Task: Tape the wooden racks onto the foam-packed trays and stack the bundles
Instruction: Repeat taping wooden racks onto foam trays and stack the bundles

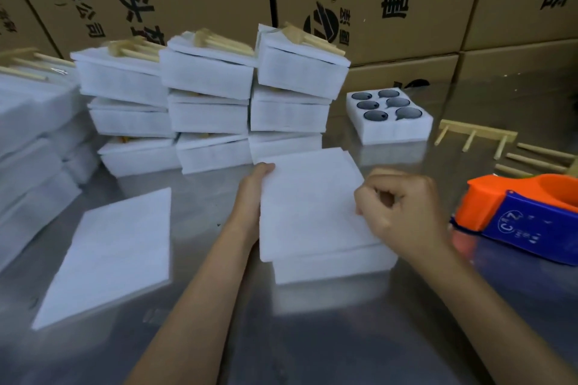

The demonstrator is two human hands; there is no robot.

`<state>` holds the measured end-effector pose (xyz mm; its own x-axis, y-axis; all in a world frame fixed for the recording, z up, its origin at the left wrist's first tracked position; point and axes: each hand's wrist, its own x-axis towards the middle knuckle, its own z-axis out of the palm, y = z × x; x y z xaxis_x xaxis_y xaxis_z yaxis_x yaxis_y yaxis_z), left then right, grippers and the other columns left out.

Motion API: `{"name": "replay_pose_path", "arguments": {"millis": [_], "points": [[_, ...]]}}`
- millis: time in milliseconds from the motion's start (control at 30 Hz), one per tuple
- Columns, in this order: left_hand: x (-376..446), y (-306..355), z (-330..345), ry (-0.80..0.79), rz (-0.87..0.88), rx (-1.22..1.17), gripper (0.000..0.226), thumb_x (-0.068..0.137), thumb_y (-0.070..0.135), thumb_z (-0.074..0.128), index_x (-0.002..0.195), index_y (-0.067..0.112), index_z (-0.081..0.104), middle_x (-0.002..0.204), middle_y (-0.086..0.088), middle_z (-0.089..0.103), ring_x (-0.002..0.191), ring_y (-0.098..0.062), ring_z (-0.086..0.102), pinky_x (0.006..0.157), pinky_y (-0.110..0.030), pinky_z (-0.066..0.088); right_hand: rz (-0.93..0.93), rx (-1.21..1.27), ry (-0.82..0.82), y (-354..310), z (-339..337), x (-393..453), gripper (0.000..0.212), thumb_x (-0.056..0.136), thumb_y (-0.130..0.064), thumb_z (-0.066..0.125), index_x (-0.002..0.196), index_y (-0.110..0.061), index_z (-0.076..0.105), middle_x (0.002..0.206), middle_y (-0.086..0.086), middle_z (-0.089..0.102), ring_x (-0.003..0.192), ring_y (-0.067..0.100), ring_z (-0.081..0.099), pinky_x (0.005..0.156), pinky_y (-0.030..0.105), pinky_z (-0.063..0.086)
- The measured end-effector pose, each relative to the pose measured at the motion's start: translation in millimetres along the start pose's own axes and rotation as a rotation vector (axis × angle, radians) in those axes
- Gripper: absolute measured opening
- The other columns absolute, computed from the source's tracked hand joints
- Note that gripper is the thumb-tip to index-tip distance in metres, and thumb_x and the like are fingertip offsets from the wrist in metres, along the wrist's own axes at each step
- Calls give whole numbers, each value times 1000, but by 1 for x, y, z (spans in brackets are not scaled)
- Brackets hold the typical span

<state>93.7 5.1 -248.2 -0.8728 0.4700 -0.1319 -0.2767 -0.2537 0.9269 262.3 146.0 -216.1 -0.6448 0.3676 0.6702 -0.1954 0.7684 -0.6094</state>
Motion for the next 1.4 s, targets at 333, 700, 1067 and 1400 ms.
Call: {"name": "replay_pose_path", "arguments": {"millis": [333,700,1067,1400], "points": [[10,8,3,156,85,243,39,90,28,71,126,29,57,103,13,63,64,6,68,47,-9,47,689,438,-156,21,5,2,29,89,-12,63,113,-30,66,113,-11,67,98,1,64,73,13,49],[18,3,11,185,82,121,40,92,10,56,131,15,59,117,-5,63,96,-17,62,82,-24,49,621,431,-88,25,3,7,30,91,5,55,104,-18,69,103,-5,71,91,1,65,80,15,51],[23,-8,10,271,199,200,38,96,8,54,134,9,57,89,17,58,68,9,56,52,-2,41,650,-563,-277,118,-107,138,27,98,-15,46,101,3,66,126,24,60,112,33,56,91,35,44],[28,-8,11,281,216,229,34,95,7,54,129,11,58,89,17,55,61,12,55,48,-2,40,861,-809,-748,180,-133,134,30,92,-18,64,115,1,62,113,14,59,119,32,53,93,32,44]]}}
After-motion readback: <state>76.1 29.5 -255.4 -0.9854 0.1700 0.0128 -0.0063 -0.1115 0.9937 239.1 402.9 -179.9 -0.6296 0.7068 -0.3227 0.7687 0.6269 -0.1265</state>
